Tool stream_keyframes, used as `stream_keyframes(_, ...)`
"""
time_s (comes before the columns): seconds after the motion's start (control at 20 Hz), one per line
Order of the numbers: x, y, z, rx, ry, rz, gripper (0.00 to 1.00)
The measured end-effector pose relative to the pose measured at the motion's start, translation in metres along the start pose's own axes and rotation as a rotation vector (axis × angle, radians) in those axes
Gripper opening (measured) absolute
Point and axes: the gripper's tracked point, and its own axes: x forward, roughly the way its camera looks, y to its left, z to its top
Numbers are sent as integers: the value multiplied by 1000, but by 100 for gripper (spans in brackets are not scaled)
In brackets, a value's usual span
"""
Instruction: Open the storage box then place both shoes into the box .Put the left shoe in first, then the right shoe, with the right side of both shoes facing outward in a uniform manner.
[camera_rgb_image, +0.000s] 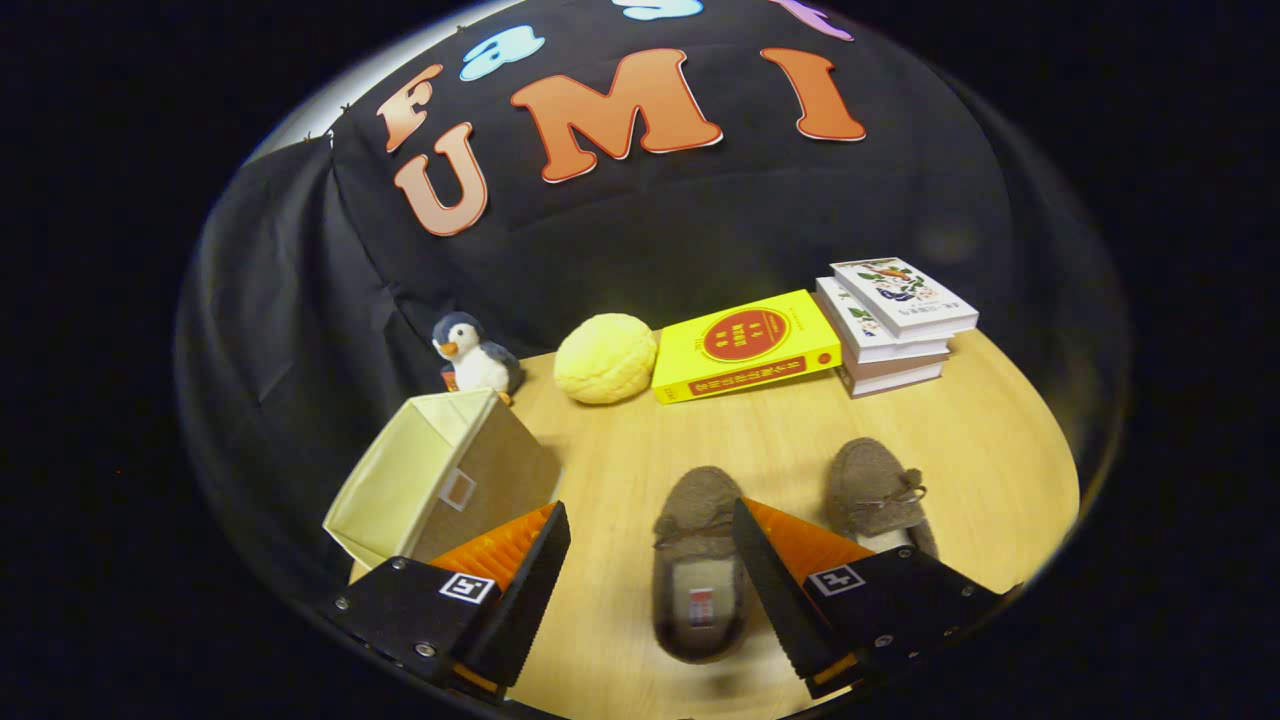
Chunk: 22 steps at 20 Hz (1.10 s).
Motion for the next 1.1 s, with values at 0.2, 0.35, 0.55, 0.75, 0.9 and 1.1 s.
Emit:
stream_keyframes(0.2,6,-27,-11,-52,-34,-85,98)
stream_keyframes(0.35,13,-42,-33,-58,-27,-117,98)
stream_keyframes(0.55,30,-59,-59,-68,4,-154,96)
stream_keyframes(0.75,45,-62,-84,-73,61,-145,82)
stream_keyframes(0.9,52,-61,-97,-70,93,-137,63)
stream_keyframes(1.1,58,-51,-105,-53,128,-93,36)
